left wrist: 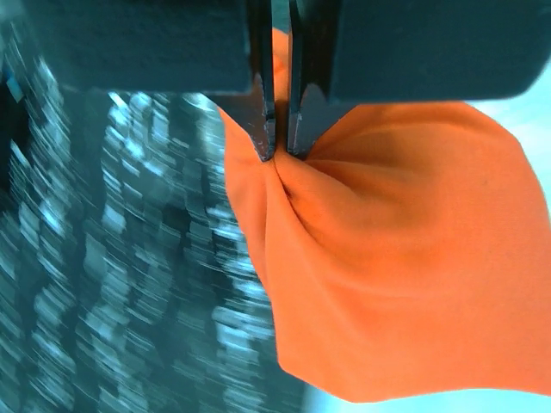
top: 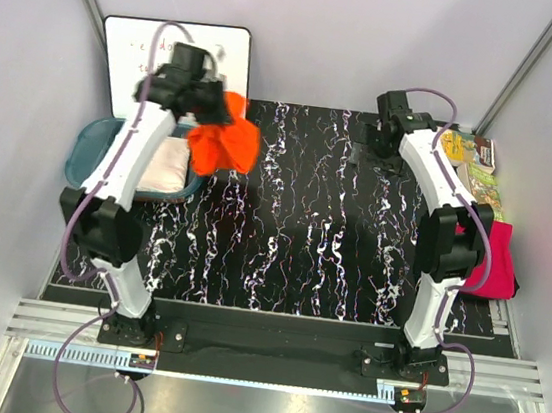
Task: Fold and stack the t-shirts
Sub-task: Move the tshirt to the center of the board, then flatten out the tshirt
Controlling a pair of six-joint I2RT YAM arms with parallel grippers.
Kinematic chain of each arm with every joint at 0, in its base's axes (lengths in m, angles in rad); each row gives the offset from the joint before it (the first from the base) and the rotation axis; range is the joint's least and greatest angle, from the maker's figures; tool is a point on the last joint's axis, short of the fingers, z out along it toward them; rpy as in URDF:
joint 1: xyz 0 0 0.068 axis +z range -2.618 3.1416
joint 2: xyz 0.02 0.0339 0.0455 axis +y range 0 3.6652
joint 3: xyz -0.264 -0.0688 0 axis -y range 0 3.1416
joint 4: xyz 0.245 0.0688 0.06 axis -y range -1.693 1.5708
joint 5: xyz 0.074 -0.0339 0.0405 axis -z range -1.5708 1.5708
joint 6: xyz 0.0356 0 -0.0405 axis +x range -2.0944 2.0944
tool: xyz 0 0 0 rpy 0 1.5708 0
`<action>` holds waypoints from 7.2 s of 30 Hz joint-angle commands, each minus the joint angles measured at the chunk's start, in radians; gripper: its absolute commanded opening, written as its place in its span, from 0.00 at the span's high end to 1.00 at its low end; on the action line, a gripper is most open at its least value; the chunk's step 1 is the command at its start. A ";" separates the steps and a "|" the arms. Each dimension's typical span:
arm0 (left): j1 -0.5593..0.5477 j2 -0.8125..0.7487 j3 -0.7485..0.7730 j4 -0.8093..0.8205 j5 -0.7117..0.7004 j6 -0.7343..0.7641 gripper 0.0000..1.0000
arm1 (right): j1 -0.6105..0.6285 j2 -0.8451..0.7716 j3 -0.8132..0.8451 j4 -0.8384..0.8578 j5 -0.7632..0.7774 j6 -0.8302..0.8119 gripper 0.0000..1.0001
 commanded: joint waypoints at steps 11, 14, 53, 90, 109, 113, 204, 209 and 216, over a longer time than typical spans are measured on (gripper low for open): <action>-0.264 0.089 -0.025 0.159 0.425 0.015 0.44 | -0.142 -0.038 -0.008 0.008 -0.009 0.041 0.00; -0.265 0.138 -0.014 0.031 0.368 0.088 0.01 | -0.144 -0.043 -0.014 0.009 -0.017 0.041 0.00; -0.245 0.511 0.154 0.052 0.166 0.016 0.01 | -0.035 0.225 0.017 -0.078 -0.195 0.033 0.28; -0.339 0.637 0.248 0.001 0.241 -0.019 1.00 | -0.043 0.168 0.346 -0.083 -0.107 -0.025 1.00; -0.395 -0.145 -0.530 0.070 -0.048 -0.062 1.00 | -0.122 -0.213 -0.333 0.051 -0.003 0.022 1.00; -0.460 -0.210 -0.759 -0.011 0.039 -0.154 1.00 | -0.124 -0.196 -0.420 0.048 -0.047 0.012 1.00; -0.402 -0.051 -0.367 -0.367 -0.420 -0.201 1.00 | -0.013 0.198 0.351 0.075 -0.236 0.088 1.00; -0.394 0.054 -0.118 -0.442 -0.523 -0.178 1.00 | -0.099 0.139 0.422 0.063 -0.196 0.110 1.00; -0.397 -0.044 -0.324 -0.411 -0.528 -0.183 1.00 | -0.167 -0.071 0.188 0.072 -0.187 0.093 1.00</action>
